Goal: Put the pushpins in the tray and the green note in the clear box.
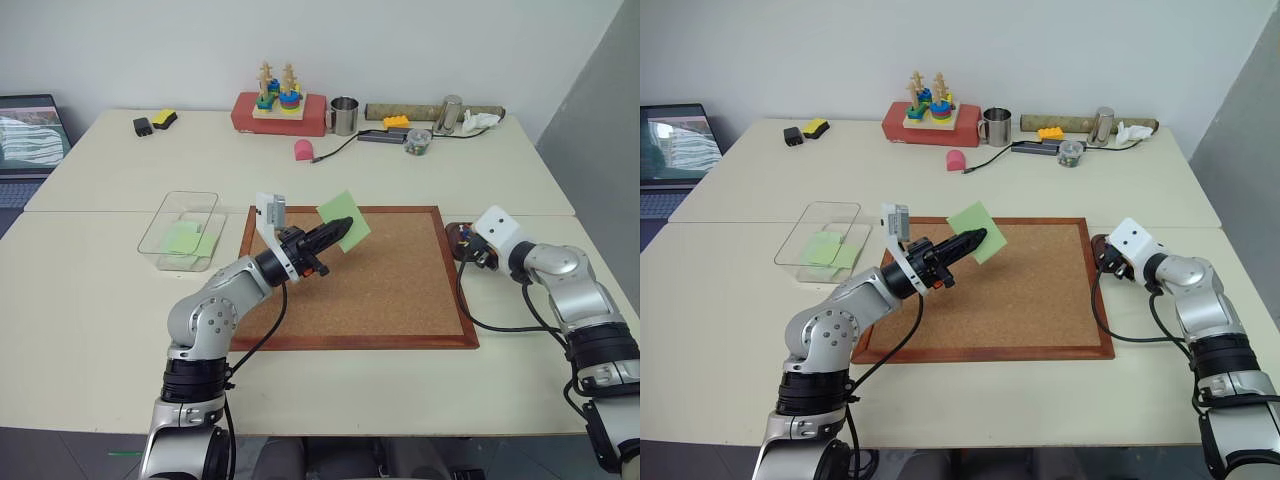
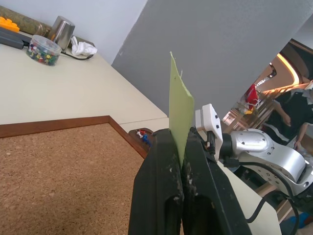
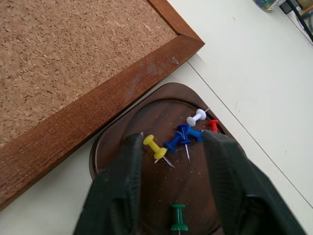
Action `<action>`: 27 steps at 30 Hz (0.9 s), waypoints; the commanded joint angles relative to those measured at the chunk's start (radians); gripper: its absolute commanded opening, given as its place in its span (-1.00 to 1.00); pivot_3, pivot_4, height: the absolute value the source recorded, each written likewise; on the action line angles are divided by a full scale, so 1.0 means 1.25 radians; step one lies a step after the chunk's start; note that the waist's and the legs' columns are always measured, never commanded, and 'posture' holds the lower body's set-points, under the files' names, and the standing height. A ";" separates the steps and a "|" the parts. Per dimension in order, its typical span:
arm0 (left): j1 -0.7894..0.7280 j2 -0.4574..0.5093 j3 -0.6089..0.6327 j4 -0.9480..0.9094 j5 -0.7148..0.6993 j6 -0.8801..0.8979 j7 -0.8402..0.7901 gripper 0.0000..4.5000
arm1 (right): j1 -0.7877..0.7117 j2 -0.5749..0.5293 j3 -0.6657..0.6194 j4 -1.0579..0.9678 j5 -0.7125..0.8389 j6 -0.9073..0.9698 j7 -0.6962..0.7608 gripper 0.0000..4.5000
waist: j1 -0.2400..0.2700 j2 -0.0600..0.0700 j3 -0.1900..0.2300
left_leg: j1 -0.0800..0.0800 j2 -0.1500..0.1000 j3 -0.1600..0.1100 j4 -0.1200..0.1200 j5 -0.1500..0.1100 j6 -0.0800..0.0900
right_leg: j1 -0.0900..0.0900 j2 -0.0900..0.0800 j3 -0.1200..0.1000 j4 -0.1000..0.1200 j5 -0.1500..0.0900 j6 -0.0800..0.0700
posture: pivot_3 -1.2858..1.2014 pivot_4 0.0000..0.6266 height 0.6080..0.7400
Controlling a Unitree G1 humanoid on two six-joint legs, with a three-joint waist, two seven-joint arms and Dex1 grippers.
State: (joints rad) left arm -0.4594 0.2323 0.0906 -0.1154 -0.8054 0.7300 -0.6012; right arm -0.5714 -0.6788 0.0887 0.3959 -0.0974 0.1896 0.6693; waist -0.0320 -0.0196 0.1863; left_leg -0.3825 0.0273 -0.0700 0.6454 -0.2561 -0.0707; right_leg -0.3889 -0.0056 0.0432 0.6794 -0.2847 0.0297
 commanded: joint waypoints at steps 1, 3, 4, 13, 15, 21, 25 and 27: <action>-0.011 0.007 0.006 -0.025 0.003 -0.018 -0.009 -1.00 | -0.015 -0.019 -0.042 -0.032 0.017 0.019 -0.003 0.07 | 0.000 0.000 0.000 | 0.000 0.000 0.000 0.000 0.000 0.000 | 0.000 0.000 0.000 0.000 0.000 0.000 | 0.03 -0.52 1.00; -0.013 0.009 0.006 -0.023 0.003 -0.019 -0.010 -1.00 | -0.015 -0.023 -0.050 -0.036 0.020 0.024 -0.002 0.07 | 0.000 0.000 0.000 | 0.000 0.000 0.000 0.000 0.000 0.000 | 0.000 0.000 0.000 0.000 0.000 0.000 | 0.03 -0.52 1.00; -0.014 0.009 0.006 -0.023 0.003 -0.019 -0.010 -1.00 | -0.016 -0.026 -0.054 -0.039 0.021 0.026 -0.001 0.07 | 0.000 0.000 0.000 | 0.000 0.000 0.000 0.000 0.000 0.000 | 0.000 0.000 0.000 0.000 0.000 0.000 | 0.03 -0.52 1.00; -0.027 0.057 0.032 -0.055 0.022 -0.035 0.006 -1.00 | -0.023 -0.080 -0.099 -0.226 0.111 0.093 0.109 0.07 | -0.001 0.000 0.000 | 0.000 0.000 0.000 0.000 0.000 0.000 | 0.000 0.000 0.000 0.000 0.000 0.000 | 0.03 -0.52 1.00; -0.026 0.096 0.054 -0.076 0.047 -0.046 0.024 -1.00 | -0.022 -0.085 -0.094 -0.307 0.168 0.110 0.174 0.07 | -0.002 0.000 0.000 | 0.000 0.000 0.000 0.000 0.000 0.000 | 0.000 0.000 0.000 0.000 0.000 0.000 | 0.03 -0.52 1.00; 0.004 0.275 0.153 -0.046 0.198 -0.136 0.075 -1.00 | -0.084 -0.013 -0.048 -0.489 0.359 0.240 0.284 0.07 | -0.011 0.001 0.001 | 0.000 0.001 -0.001 -0.001 0.000 0.000 | 0.000 0.001 -0.001 0.000 0.000 0.000 | 0.03 -0.52 1.00; 0.028 0.357 0.209 0.003 0.268 -0.180 0.105 -1.00 | -0.156 0.059 -0.009 -0.505 0.409 0.301 0.283 0.07 | -0.014 0.001 0.001 | 0.000 0.001 -0.002 -0.001 0.000 0.000 | 0.000 0.001 -0.002 0.001 0.000 0.000 | 0.03 -0.52 1.00; 0.034 0.380 0.233 0.034 0.296 -0.198 0.122 -1.00 | -0.184 0.082 0.010 -0.495 0.409 0.316 0.275 0.07 | -0.005 0.000 0.002 | 0.000 0.001 -0.003 0.000 0.000 0.000 | 0.000 0.000 -0.002 0.000 0.000 0.000 | 0.03 -0.52 1.00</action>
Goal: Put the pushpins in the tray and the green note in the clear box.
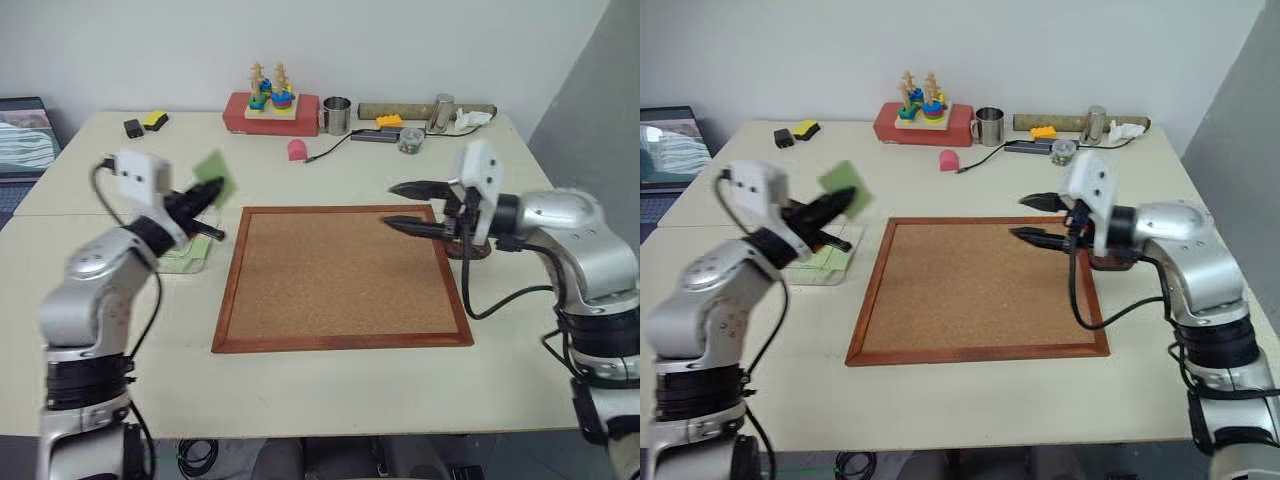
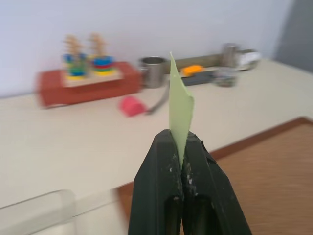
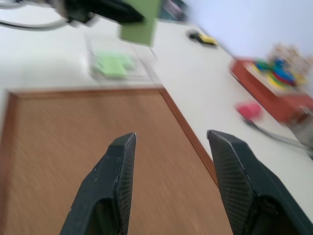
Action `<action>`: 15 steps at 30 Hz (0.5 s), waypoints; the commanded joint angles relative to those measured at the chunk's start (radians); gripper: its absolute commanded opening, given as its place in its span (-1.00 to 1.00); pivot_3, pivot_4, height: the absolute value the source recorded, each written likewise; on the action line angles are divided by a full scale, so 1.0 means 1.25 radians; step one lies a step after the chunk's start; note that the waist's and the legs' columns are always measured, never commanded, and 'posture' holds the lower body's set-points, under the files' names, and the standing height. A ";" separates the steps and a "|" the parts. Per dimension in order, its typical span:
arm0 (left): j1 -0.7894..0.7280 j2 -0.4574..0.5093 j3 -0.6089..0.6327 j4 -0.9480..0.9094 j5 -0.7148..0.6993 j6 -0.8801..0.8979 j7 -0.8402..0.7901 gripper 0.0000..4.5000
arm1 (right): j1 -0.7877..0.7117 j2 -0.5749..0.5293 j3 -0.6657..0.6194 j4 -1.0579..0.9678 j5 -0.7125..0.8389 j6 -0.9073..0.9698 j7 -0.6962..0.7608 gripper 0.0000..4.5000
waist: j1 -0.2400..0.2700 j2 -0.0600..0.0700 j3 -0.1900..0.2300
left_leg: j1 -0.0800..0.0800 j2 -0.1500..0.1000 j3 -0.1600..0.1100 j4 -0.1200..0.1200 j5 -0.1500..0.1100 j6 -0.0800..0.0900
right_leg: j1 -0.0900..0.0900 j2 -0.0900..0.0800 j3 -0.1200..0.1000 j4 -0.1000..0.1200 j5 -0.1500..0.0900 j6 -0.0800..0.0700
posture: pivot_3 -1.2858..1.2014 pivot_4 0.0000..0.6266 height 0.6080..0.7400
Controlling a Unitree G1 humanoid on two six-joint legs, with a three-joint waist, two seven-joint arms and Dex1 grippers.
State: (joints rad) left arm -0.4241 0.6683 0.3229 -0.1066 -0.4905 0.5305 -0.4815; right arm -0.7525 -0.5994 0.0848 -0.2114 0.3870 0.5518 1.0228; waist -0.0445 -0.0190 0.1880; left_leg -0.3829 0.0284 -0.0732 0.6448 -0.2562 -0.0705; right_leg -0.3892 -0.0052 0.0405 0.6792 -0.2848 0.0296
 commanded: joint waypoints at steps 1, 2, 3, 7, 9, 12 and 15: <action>0.005 0.041 0.059 0.050 0.056 -0.044 0.037 -1.00 | -0.053 0.029 0.024 0.001 0.016 0.026 -0.008 0.07 | 0.011 0.000 0.000 | -0.001 0.000 0.000 0.000 0.000 0.000 | 0.000 0.000 0.000 -0.001 0.000 0.000 | 0.03 -0.52 1.00; -0.001 0.045 0.067 0.076 0.057 -0.042 0.041 -1.00 | -0.065 0.038 0.032 0.010 0.010 0.025 -0.009 0.07 | 0.013 -0.001 0.000 | -0.001 -0.001 0.000 0.000 0.000 0.000 | 0.000 -0.001 0.000 -0.001 0.000 0.000 | 0.03 -0.52 1.00; -0.008 0.048 0.067 0.104 0.065 -0.047 0.042 -1.00 | -0.076 0.045 0.040 0.019 0.006 0.022 -0.008 0.07 | 0.015 -0.001 0.000 | -0.001 -0.001 0.000 0.000 0.000 0.000 | 0.000 -0.001 0.000 -0.001 0.000 0.000 | 0.03 -0.52 1.00; -0.038 0.048 0.048 0.180 0.085 -0.043 0.044 -1.00 | -0.103 0.064 0.060 0.040 -0.002 0.009 -0.002 0.07 | 0.017 -0.001 0.001 | -0.002 -0.001 0.000 0.000 0.000 0.000 | -0.001 -0.002 -0.001 -0.001 0.000 0.000 | 0.03 -0.52 1.00; -0.051 0.045 0.037 0.217 0.097 -0.049 0.041 -1.00 | -0.108 0.070 0.065 0.040 -0.001 0.007 0.002 0.07 | 0.015 -0.001 0.001 | -0.002 -0.001 0.000 0.000 0.000 0.000 | -0.001 -0.002 -0.002 -0.001 0.000 0.000 | 0.03 -0.52 1.00; -0.074 0.034 0.024 0.271 0.104 -0.046 0.037 -1.00 | -0.107 0.074 0.069 0.038 -0.001 0.006 0.007 0.07 | 0.013 -0.001 0.001 | -0.002 -0.001 0.000 0.000 0.000 0.000 | -0.001 -0.002 -0.002 0.000 0.000 0.000 | 0.03 -0.52 1.00; -0.081 0.032 0.016 0.291 0.106 -0.037 0.032 -0.70 | -0.099 0.071 0.068 0.031 -0.003 0.010 0.007 0.08 | 0.011 -0.001 0.001 | -0.002 0.000 0.000 0.000 0.000 0.000 | -0.001 -0.001 -0.002 0.000 0.000 0.000 | 0.03 -0.52 1.00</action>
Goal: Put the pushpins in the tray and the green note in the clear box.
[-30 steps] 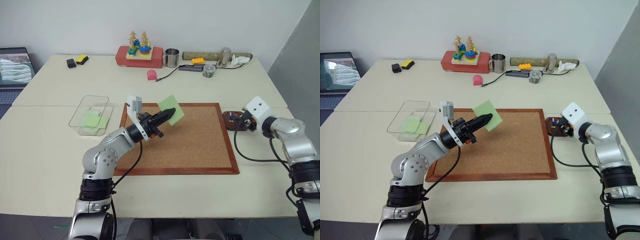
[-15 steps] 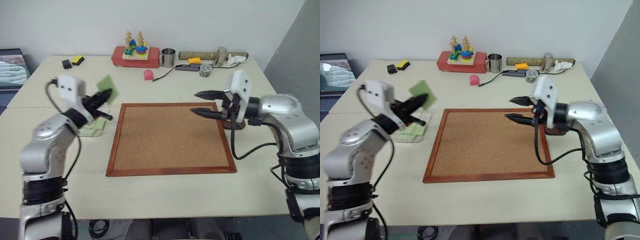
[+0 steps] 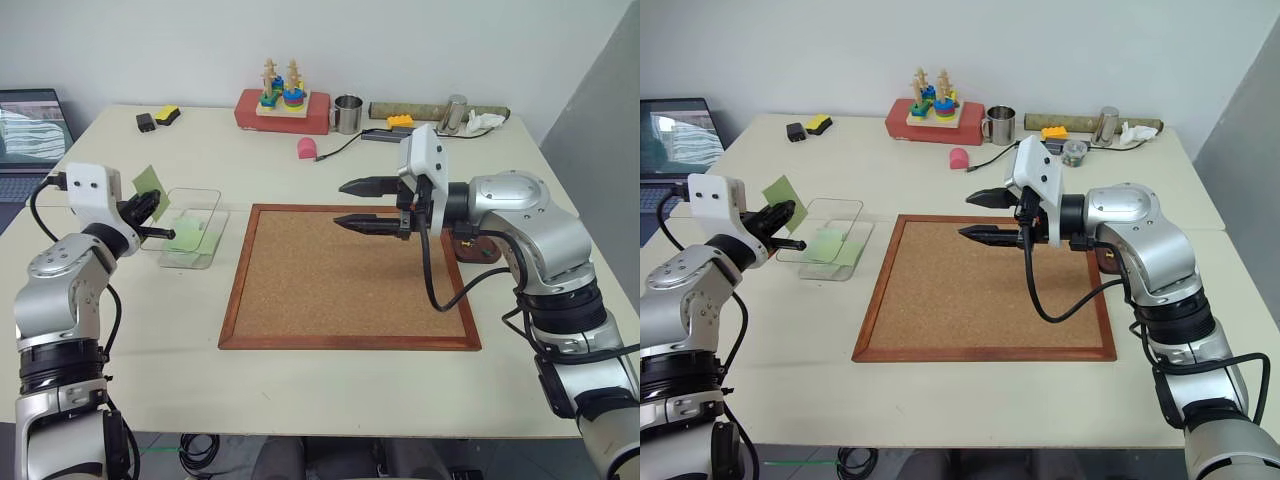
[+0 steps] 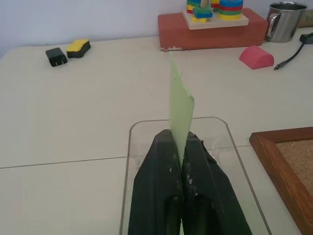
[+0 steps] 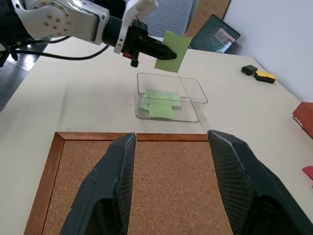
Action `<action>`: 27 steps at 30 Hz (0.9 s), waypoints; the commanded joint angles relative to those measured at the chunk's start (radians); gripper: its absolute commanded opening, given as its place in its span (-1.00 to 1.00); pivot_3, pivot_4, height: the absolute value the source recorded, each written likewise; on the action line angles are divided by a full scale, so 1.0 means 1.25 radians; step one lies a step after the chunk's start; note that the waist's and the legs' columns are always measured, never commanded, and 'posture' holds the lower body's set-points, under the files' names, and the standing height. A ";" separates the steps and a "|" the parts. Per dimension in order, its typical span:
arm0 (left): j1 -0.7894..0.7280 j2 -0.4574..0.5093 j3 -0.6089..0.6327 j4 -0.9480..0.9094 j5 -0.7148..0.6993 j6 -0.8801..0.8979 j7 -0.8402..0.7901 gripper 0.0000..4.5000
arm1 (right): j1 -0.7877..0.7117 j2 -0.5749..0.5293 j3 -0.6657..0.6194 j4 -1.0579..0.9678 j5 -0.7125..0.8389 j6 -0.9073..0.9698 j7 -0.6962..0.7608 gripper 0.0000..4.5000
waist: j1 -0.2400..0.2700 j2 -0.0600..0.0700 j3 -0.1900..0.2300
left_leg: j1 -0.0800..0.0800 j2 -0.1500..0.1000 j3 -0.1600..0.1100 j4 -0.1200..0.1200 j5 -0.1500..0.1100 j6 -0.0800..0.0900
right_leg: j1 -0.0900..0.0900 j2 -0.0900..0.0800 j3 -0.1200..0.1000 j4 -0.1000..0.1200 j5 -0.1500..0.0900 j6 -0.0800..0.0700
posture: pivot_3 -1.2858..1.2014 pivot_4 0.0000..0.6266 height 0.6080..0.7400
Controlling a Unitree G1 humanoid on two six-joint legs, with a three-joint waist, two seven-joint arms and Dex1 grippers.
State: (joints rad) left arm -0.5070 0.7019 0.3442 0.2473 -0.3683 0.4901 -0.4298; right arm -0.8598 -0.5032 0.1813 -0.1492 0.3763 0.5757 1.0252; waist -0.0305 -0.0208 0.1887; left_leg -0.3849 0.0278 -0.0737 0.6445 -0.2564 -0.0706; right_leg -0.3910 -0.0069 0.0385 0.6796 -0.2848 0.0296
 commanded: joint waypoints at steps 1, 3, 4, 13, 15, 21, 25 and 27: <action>-0.015 0.006 -0.003 0.010 0.010 -0.006 -0.011 -0.63 | -0.011 -0.008 -0.009 -0.021 0.006 -0.008 0.005 0.08 | -0.001 0.000 0.000 | 0.000 0.000 0.000 0.000 0.000 0.000 | 0.000 0.000 0.000 0.000 0.000 0.000 | 0.03 -0.52 1.00; -0.016 0.008 -0.004 0.014 0.012 -0.009 -0.013 -0.47 | -0.006 -0.011 -0.011 -0.025 0.006 -0.004 0.003 0.08 | -0.001 0.000 0.000 | 0.000 0.000 0.000 0.000 0.000 0.000 | 0.000 0.000 0.000 0.000 0.000 0.000 | 0.03 -0.52 1.00; -0.016 0.010 -0.006 0.015 0.015 -0.011 -0.016 -0.37 | -0.004 -0.013 -0.012 -0.026 0.005 -0.003 0.001 0.08 | -0.002 0.000 0.000 | 0.000 0.000 0.000 0.000 0.000 0.000 | 0.000 0.000 0.000 0.000 0.000 0.000 | 0.03 -0.52 1.00; -0.013 0.030 -0.050 -0.001 0.062 -0.038 -0.054 0.37 | 0.007 -0.020 -0.017 -0.031 0.005 0.003 -0.009 0.08 | -0.001 0.000 0.000 | 0.000 0.000 0.000 0.000 0.000 0.000 | 0.000 0.000 0.000 0.000 0.000 0.000 | 0.03 -0.52 1.00; -0.005 0.044 -0.074 -0.002 0.099 -0.066 -0.058 0.55 | 0.008 -0.021 -0.017 -0.030 0.005 0.002 -0.010 0.08 | -0.001 0.000 0.000 | 0.000 0.000 0.000 0.000 0.000 0.000 | 0.000 0.000 0.000 0.000 0.000 0.000 | 0.03 -0.52 1.00; 0.003 0.059 -0.128 -0.003 0.167 -0.109 -0.071 1.00 | 0.000 -0.020 -0.017 -0.019 0.002 -0.003 -0.010 0.08 | -0.001 0.000 0.000 | 0.000 0.000 0.000 0.000 0.000 0.000 | -0.001 0.000 0.000 0.000 0.000 0.000 | 0.03 -0.52 1.00; 0.011 0.076 -0.171 -0.003 0.227 -0.144 -0.079 1.00 | -0.005 -0.019 -0.017 -0.016 0.000 -0.005 -0.012 0.08 | -0.001 0.000 0.000 | 0.000 0.000 0.000 0.000 0.000 0.000 | -0.001 0.000 0.001 0.000 0.000 0.000 | 0.03 -0.52 1.00; 0.013 0.073 -0.175 -0.004 0.229 -0.150 -0.089 1.00 | -0.005 -0.018 -0.018 -0.016 0.000 -0.006 -0.013 0.08 | -0.001 0.000 0.000 | 0.000 0.000 0.001 0.000 0.000 0.000 | -0.001 0.000 0.001 0.000 0.000 0.000 | 0.03 -0.52 1.00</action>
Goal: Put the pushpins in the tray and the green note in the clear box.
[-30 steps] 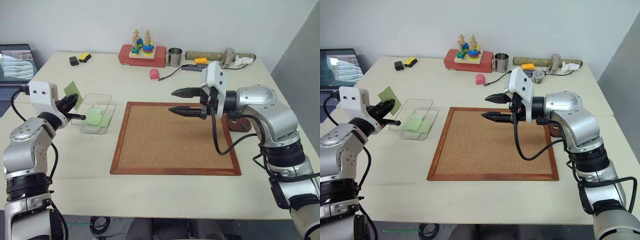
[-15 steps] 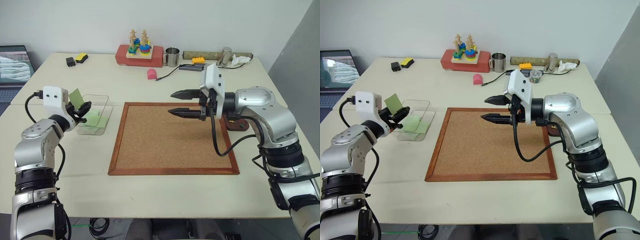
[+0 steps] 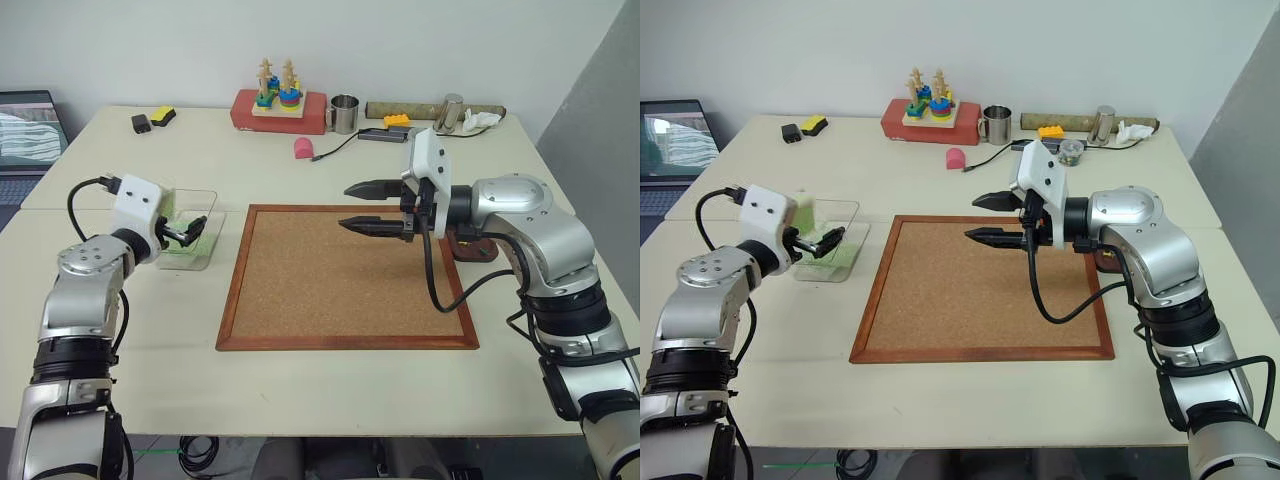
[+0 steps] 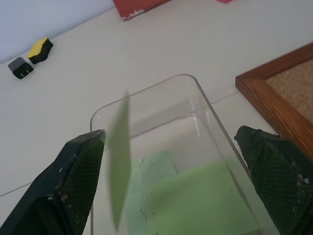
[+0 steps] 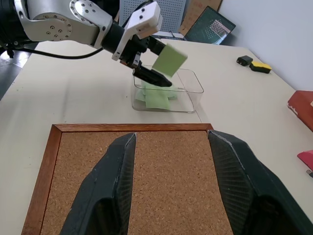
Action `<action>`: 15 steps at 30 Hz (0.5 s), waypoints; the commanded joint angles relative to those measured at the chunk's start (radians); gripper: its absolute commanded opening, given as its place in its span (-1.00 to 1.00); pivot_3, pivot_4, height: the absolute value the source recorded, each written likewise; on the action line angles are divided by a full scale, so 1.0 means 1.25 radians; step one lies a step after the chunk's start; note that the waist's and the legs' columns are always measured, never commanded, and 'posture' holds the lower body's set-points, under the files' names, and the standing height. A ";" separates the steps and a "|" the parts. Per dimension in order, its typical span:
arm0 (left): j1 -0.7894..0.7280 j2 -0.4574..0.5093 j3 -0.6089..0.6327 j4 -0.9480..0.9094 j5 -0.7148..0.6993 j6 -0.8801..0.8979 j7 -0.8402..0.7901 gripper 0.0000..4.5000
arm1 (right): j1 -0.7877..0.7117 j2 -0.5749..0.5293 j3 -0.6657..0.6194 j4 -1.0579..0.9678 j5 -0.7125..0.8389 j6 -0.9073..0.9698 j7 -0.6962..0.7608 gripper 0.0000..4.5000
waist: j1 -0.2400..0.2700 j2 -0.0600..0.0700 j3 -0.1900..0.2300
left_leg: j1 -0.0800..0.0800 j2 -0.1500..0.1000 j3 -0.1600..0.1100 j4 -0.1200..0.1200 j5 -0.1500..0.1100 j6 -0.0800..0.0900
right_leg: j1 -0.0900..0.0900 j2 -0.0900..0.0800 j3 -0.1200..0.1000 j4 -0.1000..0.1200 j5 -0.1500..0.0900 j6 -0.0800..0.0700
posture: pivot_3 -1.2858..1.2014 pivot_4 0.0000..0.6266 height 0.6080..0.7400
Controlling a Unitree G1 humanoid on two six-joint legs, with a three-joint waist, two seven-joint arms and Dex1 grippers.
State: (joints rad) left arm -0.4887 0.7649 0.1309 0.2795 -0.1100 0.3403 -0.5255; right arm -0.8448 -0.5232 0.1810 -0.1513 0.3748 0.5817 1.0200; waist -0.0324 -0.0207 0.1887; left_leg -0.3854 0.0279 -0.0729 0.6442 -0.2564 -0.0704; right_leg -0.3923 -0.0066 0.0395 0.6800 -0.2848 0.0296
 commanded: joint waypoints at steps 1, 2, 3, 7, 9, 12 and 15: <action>-0.002 0.015 0.003 -0.031 0.012 -0.026 -0.017 1.00 | -0.017 -0.002 -0.018 -0.015 0.001 -0.011 -0.009 0.08 | 0.000 0.000 0.000 | 0.000 0.000 0.000 0.000 0.000 0.000 | 0.000 0.000 0.000 0.000 0.000 0.000 | 0.03 -0.52 1.00; -0.007 0.001 0.022 -0.034 -0.014 -0.007 -0.019 1.00 | -0.016 -0.002 -0.018 -0.017 0.002 -0.010 -0.010 0.08 | 0.000 0.000 0.000 | 0.000 0.000 0.000 0.000 0.000 0.000 | -0.001 0.000 0.000 0.000 0.000 0.000 | 0.03 -0.52 1.00; -0.018 -0.019 0.055 -0.033 -0.057 0.029 -0.017 1.00 | -0.016 -0.002 -0.019 -0.018 0.002 -0.010 -0.012 0.08 | 0.000 0.000 0.000 | -0.001 0.000 0.000 0.000 0.000 0.000 | -0.001 0.000 0.000 0.000 0.000 0.000 | 0.03 -0.52 1.00; -0.021 -0.023 0.081 -0.029 -0.075 0.046 -0.012 1.00 | -0.014 -0.003 -0.022 -0.019 0.004 -0.010 -0.015 0.08 | 0.000 0.000 0.000 | -0.003 0.000 0.000 0.001 0.000 0.000 | -0.002 0.000 0.000 0.001 0.000 0.000 | 0.03 -0.52 1.00; -0.017 -0.022 0.085 -0.034 -0.075 0.038 -0.010 1.00 | -0.012 -0.004 -0.022 -0.020 0.004 -0.012 -0.016 0.08 | 0.000 0.000 0.000 | -0.005 0.000 0.000 0.001 0.000 0.000 | -0.005 0.000 0.000 0.001 0.000 0.000 | 0.03 -0.52 1.00; -0.007 -0.029 0.144 -0.091 -0.152 0.051 -0.044 1.00 | -0.005 -0.019 -0.029 -0.023 0.005 -0.018 -0.008 0.08 | 0.000 0.000 0.000 | -0.011 0.000 0.000 0.001 0.000 0.000 | -0.011 0.000 0.000 0.002 0.000 0.000 | 0.03 -0.52 1.00; 0.043 0.018 0.174 -0.181 -0.216 0.087 -0.134 1.00 | 0.017 -0.066 -0.048 -0.026 0.010 -0.025 0.019 0.08 | 0.000 0.000 0.000 | -0.012 0.000 0.000 0.001 0.000 0.000 | -0.012 0.000 0.000 0.001 0.000 0.000 | 0.03 -0.52 1.00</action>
State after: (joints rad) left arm -0.4619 0.7322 0.2998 0.1509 -0.3223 0.4298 -0.6234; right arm -0.8351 -0.5702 0.1730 -0.1516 0.3757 0.5726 1.0181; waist -0.0321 -0.0209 0.1887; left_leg -0.4008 0.0281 -0.0726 0.6454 -0.2562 -0.0707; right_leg -0.4072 -0.0073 0.0395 0.6808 -0.2844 0.0293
